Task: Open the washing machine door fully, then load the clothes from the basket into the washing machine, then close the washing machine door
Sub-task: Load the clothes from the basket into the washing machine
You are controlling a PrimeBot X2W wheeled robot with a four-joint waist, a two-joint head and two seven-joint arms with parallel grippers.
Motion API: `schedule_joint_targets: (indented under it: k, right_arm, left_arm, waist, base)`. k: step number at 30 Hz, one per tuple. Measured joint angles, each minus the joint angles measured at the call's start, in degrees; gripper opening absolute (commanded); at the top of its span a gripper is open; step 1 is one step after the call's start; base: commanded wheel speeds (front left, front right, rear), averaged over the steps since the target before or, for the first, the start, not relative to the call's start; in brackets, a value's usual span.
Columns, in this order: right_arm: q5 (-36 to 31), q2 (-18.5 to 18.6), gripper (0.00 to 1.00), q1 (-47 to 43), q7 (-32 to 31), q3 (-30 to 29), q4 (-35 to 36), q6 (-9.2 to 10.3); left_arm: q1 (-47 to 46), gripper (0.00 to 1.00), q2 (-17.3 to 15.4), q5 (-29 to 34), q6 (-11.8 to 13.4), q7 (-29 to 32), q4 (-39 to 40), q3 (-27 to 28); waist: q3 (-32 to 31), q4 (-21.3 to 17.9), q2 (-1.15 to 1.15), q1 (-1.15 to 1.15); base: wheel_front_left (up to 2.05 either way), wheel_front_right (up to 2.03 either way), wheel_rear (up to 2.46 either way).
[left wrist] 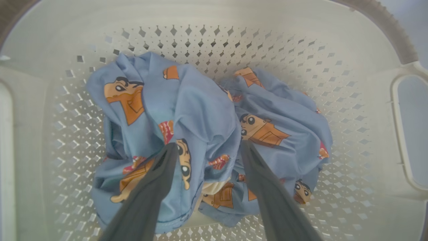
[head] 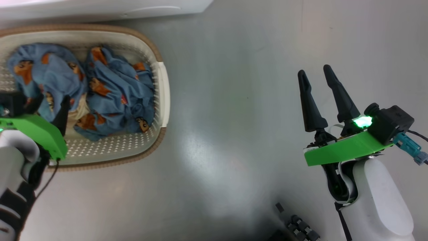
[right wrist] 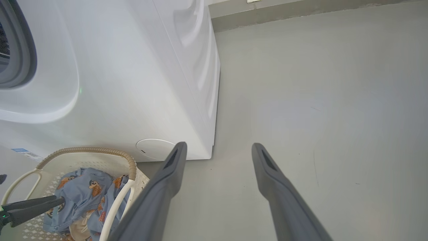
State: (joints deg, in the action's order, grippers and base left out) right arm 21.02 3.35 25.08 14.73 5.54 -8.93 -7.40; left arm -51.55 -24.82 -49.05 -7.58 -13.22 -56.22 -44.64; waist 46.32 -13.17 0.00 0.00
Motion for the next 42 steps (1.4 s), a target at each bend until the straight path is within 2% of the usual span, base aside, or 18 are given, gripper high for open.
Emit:
schedule_joint_targets:
  k: [11,21,22,23,24,25,36,42]
  right_arm:
    - [1.36,-0.07,1.00,0.90,0.00,1.47,1.21,0.00]
    - [2.70,-0.11,1.00,1.07,0.00,2.91,1.85,0.00]
    - [2.79,-0.11,1.00,1.07,0.00,2.92,1.85,0.00]
    - [2.80,-0.11,1.00,1.07,0.00,2.92,1.85,0.00]
    - [2.80,-0.11,1.00,1.08,0.00,2.92,1.85,0.00]
    - [2.80,-0.11,1.00,1.08,0.00,2.92,1.85,0.00]
    - [2.38,-0.13,1.00,1.08,0.00,1.57,1.31,0.00]
    - [0.56,-0.13,1.00,0.79,0.00,0.47,0.36,0.00]
  left_arm:
    - [-7.45,1.00,-0.21,-2.79,0.00,0.45,-8.39,-4.90]
    - [-9.87,1.00,0.45,-3.86,0.00,1.66,-11.10,-7.88]
    - [-9.90,0.78,0.45,-4.25,0.00,1.81,-11.09,-8.20]
    - [-9.95,0.47,0.45,-4.76,0.00,2.16,-11.09,-8.47]
    - [-10.05,0.33,0.45,-5.03,0.00,2.21,-11.10,-8.78]
    - [-10.17,0.00,0.45,-5.26,0.00,2.21,-11.09,-9.00]
    - [-10.26,0.00,1.51,-9.62,0.00,0.62,-9.98,-10.37]
    - [-6.67,0.00,2.67,-12.29,0.00,-0.99,-6.76,-9.59]
  waist:
    - [3.13,-1.81,0.00,0.00]
    - [4.61,-2.63,0.00,0.00]
    - [4.69,-2.71,0.00,0.00]
    - [4.74,-2.79,0.00,0.00]
    - [4.76,-2.86,0.00,0.00]
    - [4.73,-2.88,0.00,0.00]
    - [1.89,-1.80,0.00,0.00]
    - [-1.81,-0.30,0.00,0.00]
  base:
    - [0.00,0.00,0.00]
    - [0.00,0.00,0.00]
    - [0.00,0.00,0.00]
    - [0.00,0.00,0.00]
    - [0.00,0.00,0.00]
    - [0.00,0.00,0.00]
    - [0.00,0.00,0.00]
    - [0.00,0.00,0.00]
